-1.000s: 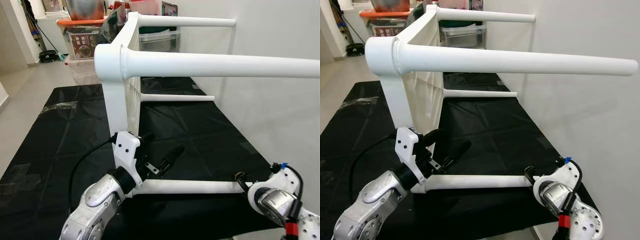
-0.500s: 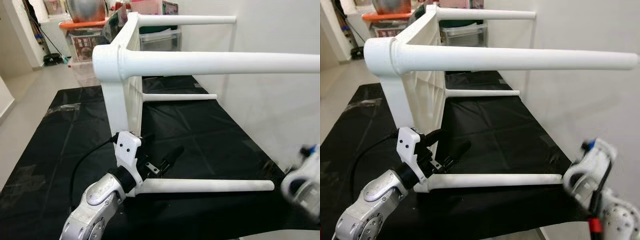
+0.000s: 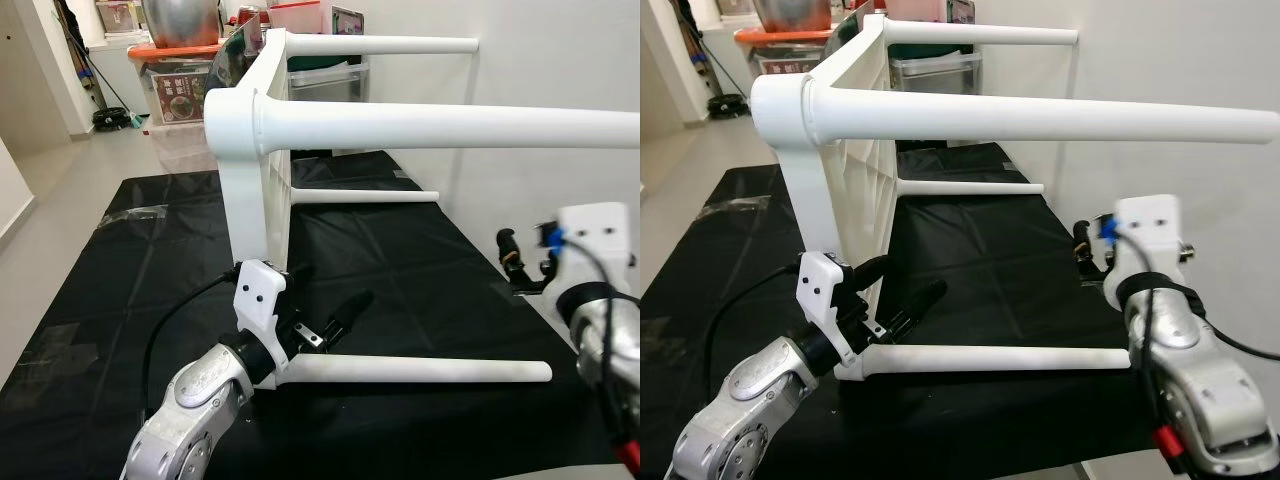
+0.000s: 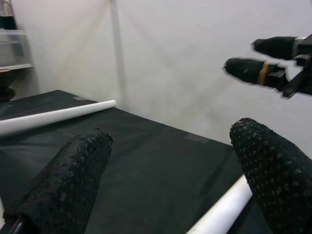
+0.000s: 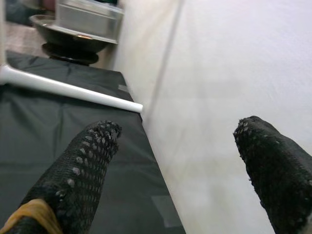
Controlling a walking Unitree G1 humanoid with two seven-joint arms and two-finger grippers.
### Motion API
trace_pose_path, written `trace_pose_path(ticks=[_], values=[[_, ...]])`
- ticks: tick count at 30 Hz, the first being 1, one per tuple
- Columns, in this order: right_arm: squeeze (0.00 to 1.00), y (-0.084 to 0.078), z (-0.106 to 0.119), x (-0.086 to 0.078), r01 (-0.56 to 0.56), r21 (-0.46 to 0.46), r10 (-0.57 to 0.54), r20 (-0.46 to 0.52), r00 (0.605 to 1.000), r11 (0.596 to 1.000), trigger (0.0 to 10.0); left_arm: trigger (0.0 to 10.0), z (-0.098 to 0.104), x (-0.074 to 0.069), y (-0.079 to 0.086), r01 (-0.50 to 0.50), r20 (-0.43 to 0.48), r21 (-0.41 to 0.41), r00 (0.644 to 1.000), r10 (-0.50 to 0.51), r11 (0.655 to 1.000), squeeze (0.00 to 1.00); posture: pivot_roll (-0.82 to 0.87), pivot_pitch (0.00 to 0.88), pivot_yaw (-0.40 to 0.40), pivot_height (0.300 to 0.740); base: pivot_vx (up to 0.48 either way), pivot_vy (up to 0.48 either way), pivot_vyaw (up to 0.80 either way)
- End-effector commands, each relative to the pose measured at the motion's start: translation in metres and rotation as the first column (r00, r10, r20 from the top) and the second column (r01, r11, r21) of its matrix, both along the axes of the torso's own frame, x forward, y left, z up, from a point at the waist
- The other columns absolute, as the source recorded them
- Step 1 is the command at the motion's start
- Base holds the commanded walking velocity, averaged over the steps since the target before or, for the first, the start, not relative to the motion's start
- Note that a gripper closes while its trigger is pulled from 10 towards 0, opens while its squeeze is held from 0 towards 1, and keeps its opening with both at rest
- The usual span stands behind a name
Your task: Building children table
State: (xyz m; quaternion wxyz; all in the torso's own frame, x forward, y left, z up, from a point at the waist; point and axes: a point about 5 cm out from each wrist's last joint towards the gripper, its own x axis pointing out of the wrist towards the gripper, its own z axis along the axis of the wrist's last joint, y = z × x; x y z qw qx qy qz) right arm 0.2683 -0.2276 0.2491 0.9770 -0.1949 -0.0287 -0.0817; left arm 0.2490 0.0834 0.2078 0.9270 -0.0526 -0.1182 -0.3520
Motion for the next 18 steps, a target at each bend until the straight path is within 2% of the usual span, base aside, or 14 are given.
trace_pose_path(ticks=[1,4,6,7,10,12,18], values=[[0.00,0.011,-0.011,0.005,-0.046,-0.053,0.046,-0.009,0.999,0.997,10.0,10.0,-0.006,-0.003,0.003,-0.007,-0.019,0.018,1.000,0.007,1.000,0.00,-0.04,0.000,-0.012,0.740,0.000,0.000,0.00],[0.00,0.017,-0.014,0.007,-0.067,-0.065,0.067,-0.006,0.998,0.996,10.0,10.0,-0.008,-0.003,0.004,-0.010,-0.023,0.024,1.000,0.010,1.000,0.00,-0.04,0.000,-0.012,0.740,0.000,0.000,0.00],[0.00,0.030,-0.018,0.015,-0.104,-0.058,0.105,0.001,0.995,0.993,10.0,10.0,-0.012,-0.004,0.005,-0.018,-0.029,0.046,0.999,0.019,0.999,0.00,-0.02,0.000,-0.020,0.740,0.000,0.000,0.00],[0.00,0.030,-0.018,0.015,-0.104,-0.058,0.105,0.001,0.995,0.993,10.0,10.0,-0.012,-0.004,0.005,-0.018,-0.029,0.046,0.999,0.019,0.999,0.00,-0.02,0.000,-0.020,0.740,0.000,0.000,0.00],[0.00,0.047,-0.022,0.029,-0.121,0.032,0.120,0.020,0.993,0.992,10.0,10.0,-0.015,-0.004,0.008,-0.029,-0.039,0.067,0.999,0.032,0.997,0.00,0.00,0.000,-0.026,0.740,0.000,0.000,0.00],[0.00,0.047,-0.022,0.029,-0.121,0.032,0.120,0.020,0.993,0.992,10.0,10.0,-0.015,-0.004,0.008,-0.029,-0.039,0.067,0.999,0.032,0.997,0.00,0.00,0.000,-0.026,0.740,0.000,0.000,0.00],[0.00,0.055,-0.027,0.034,-0.128,0.065,0.126,0.032,0.992,0.990,10.0,10.0,-0.016,-0.007,0.008,-0.019,-0.043,0.078,0.999,0.023,0.997,0.00,0.01,0.000,-0.025,0.740,-0.305,0.000,0.00]])
